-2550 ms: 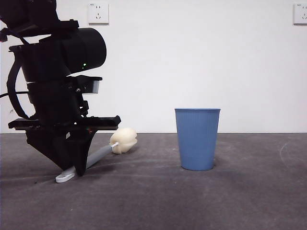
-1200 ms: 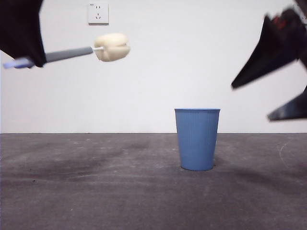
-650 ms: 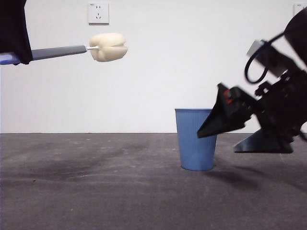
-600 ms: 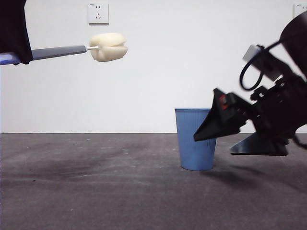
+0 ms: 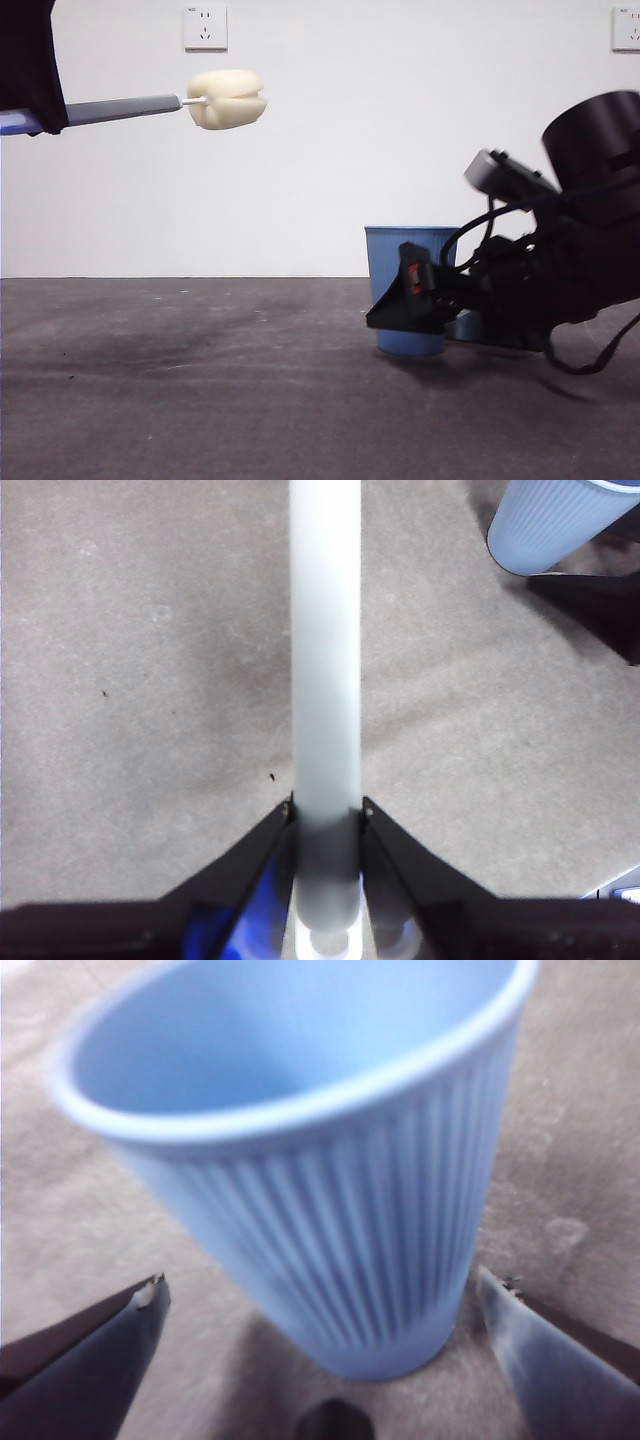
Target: Pick up the cup brush,pick up the cup,insert the brush into the cup,clean the cup,put the cup brush back,put the cup back to the fixed position on the table
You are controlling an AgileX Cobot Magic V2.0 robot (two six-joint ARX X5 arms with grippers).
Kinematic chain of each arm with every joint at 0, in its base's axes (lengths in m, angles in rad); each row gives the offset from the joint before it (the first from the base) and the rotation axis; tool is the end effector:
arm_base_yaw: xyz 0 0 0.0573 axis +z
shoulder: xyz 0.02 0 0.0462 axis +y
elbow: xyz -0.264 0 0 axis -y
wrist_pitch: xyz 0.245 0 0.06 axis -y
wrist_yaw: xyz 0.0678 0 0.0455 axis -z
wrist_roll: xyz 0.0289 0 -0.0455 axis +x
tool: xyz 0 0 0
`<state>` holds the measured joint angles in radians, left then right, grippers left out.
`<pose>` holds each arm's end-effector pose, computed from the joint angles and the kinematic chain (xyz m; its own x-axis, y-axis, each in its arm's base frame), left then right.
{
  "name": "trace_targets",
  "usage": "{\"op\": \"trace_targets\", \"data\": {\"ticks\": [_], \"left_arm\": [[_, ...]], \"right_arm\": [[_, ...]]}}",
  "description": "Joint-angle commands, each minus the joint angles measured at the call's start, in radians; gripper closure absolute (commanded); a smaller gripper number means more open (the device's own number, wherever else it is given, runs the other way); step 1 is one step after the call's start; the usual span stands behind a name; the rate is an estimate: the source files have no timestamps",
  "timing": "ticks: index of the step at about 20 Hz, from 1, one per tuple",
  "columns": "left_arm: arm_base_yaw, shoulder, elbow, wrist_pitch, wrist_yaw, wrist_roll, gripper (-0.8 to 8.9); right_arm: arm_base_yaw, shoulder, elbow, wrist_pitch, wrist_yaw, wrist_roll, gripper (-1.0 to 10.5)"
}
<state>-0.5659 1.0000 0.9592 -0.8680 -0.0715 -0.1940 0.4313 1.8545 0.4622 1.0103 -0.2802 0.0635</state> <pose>0.1564 -0.0969 0.2994 0.5558 -0.2684 -0.7868 0.3600 0.9308 -0.0632 0.2557 0.1265 0.0909 0.6945 0.6240 -0.3582 -0.6121 0.7741 0.1618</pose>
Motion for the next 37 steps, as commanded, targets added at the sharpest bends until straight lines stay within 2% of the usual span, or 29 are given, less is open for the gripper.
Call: {"op": "trace_targets", "data": {"ticks": [1, 5, 11, 12, 14, 17, 20, 24, 27, 30, 34, 37], "left_arm": [[-0.004, -0.002, -0.008, 0.002, 0.001, 0.010, 8.22], [-0.004, -0.002, -0.008, -0.002, -0.001, 0.010, 8.22], [-0.004, -0.002, -0.008, -0.002, -0.003, 0.011, 8.22], [-0.004, -0.002, -0.008, -0.002, -0.002, 0.011, 8.22], [-0.004, -0.002, -0.008, -0.005, -0.002, 0.021, 8.22], [-0.004, -0.002, -0.008, -0.040, -0.002, 0.080, 8.22], [-0.004, -0.002, -0.008, -0.075, -0.002, 0.164, 8.22], [-0.004, -0.002, -0.008, -0.109, 0.002, 0.292, 8.22], [-0.004, -0.002, -0.008, -0.133, 0.002, 0.380, 8.22], [-0.009, -0.002, -0.008, -0.143, 0.004, 0.467, 8.22], [-0.054, -0.001, -0.008, -0.158, 0.051, 0.543, 8.22], [-0.103, 0.011, -0.008, -0.157, 0.047, 0.562, 8.22]], "right_arm": [[0.006, 0.039, 0.040, 0.012, 0.003, 0.015, 3.3], [0.024, 0.056, 0.082, 0.013, 0.053, 0.018, 4.4], [0.044, 0.056, 0.082, 0.013, 0.078, 0.014, 9.3], [0.047, 0.056, 0.082, 0.013, 0.079, 0.014, 9.6], [0.054, 0.056, 0.082, 0.012, 0.079, 0.018, 9.6], [0.063, 0.002, 0.082, -0.067, 0.079, 0.011, 9.6], [0.074, -0.171, 0.097, -0.331, 0.138, -0.090, 9.6], [0.093, -0.420, 0.192, -0.856, 0.201, -0.259, 9.6], [0.113, -0.512, 0.279, -1.166, 0.272, -0.373, 9.6], [0.135, -0.527, 0.357, -1.430, 0.389, -0.486, 9.6], [0.171, -0.527, 0.410, -1.577, 0.532, -0.623, 9.6], [0.200, -0.527, 0.437, -1.618, 0.626, -0.705, 9.6]]}}
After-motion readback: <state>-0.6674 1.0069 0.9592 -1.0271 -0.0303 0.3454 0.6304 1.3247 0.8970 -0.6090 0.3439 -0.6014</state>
